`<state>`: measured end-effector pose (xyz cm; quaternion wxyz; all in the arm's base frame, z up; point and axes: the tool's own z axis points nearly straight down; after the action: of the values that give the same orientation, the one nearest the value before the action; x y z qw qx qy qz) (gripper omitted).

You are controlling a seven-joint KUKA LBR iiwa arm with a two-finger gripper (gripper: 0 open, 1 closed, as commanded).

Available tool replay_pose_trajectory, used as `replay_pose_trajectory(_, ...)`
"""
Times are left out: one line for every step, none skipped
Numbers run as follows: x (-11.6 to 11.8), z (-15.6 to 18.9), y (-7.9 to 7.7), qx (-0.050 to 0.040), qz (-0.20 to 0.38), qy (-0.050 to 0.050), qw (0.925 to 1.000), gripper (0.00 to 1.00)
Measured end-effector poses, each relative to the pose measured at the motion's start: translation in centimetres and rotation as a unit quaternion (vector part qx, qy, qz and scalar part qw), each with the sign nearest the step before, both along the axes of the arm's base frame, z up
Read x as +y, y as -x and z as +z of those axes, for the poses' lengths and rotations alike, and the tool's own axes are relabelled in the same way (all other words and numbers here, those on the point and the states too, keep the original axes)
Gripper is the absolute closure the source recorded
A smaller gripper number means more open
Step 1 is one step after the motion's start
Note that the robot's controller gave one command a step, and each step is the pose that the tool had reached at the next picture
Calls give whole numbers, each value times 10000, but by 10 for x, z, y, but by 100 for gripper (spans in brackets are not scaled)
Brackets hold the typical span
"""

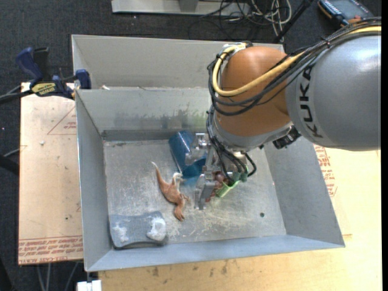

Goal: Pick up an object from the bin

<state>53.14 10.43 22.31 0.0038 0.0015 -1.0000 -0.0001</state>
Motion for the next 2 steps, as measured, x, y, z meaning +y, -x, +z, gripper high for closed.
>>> replay_pose_trajectory(-1,4,-2,-39,-14,-5,10000,0)
replay_pose_trajectory(-6,-40,19,-74,-51,-11,10000,0)
